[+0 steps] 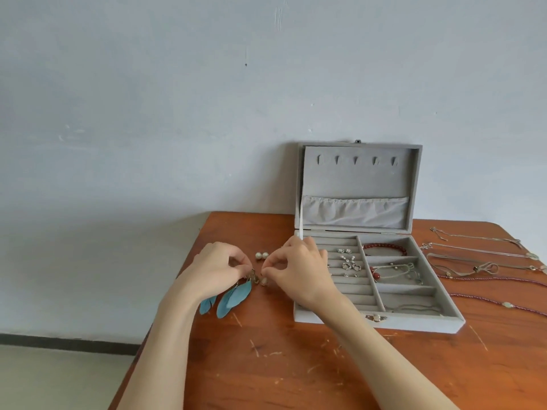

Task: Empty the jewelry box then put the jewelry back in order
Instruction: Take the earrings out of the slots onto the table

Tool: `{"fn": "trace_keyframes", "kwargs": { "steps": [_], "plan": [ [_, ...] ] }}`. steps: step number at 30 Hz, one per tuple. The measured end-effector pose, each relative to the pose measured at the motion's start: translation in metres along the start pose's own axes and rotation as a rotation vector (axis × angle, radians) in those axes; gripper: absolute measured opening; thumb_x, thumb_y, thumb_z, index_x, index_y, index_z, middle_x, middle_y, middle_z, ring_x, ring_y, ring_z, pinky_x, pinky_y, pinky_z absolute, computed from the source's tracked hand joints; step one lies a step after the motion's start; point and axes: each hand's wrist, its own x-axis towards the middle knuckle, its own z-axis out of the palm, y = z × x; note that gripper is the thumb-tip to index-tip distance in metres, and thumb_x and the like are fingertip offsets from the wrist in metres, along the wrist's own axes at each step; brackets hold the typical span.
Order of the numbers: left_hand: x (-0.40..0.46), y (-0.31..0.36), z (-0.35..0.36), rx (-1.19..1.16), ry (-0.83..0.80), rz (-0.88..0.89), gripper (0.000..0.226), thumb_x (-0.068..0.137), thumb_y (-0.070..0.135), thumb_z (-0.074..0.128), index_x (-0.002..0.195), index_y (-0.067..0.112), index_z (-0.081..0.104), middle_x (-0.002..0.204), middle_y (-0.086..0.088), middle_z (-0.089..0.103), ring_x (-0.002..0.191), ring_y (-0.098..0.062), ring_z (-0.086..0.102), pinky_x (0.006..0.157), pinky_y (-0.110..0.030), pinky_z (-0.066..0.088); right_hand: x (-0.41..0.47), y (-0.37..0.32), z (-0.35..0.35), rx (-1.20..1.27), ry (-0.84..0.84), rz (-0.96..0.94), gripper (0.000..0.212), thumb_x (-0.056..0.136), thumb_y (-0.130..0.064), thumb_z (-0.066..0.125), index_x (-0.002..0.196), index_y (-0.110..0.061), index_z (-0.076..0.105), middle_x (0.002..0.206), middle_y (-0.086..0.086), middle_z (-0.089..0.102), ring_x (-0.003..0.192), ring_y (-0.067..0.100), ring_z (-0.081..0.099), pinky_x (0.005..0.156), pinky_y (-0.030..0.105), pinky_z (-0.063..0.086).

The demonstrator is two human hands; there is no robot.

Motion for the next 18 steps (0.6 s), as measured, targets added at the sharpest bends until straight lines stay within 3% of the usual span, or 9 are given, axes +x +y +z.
{"fn": "trace_keyframes", "kwargs": {
  "steps": [3,9,13,18],
  "plan": [
    [0.005,-0.002,0.006,0.049,0.044,-0.042,0.025,0.087,0.029,0.06,0.064,0.039,0.058,0.1,0.004,0.057,0.106,-0.021,0.048,0.092,-0.038,0.042,0.004,0.001,0.004,-0.023,0.037,0.04,0.012,0.083,-0.03,0.06,0.083,-0.031,0.072,0.089,-0.01,0.043,0.103,0.015,0.038,0.082,0.03,0.02],
    [0.01,0.002,0.014,0.074,0.072,-0.058,0.023,0.088,0.03,0.059,0.067,0.039,0.056,0.102,0.001,0.054,0.109,-0.02,0.042,0.091,-0.034,0.033,0.009,0.001,0.007,-0.054,0.041,0.077,0.011,0.084,-0.031,0.062,0.084,-0.031,0.073,0.095,-0.007,0.058,0.108,0.018,0.038,0.081,0.031,0.019],
    [0.013,0.002,0.018,0.076,0.128,-0.03,0.009,0.089,0.031,0.057,0.083,0.031,0.063,0.098,0.002,0.054,0.111,-0.018,0.039,0.092,-0.034,0.031,0.011,0.0,0.011,-0.132,0.069,0.068,0.014,0.087,-0.033,0.059,0.09,-0.031,0.072,0.108,-0.005,0.058,0.111,0.02,0.038,0.082,0.032,0.019],
    [0.014,0.004,0.021,0.082,0.239,0.044,0.012,0.089,0.033,0.056,0.094,0.025,0.064,0.094,0.007,0.051,0.106,-0.017,0.043,0.09,-0.034,0.037,0.013,0.004,0.013,-0.166,0.092,0.052,0.02,0.089,-0.038,0.055,0.101,-0.03,0.069,0.108,-0.002,0.058,0.111,0.021,0.041,0.088,0.034,0.026]
  ]
}}
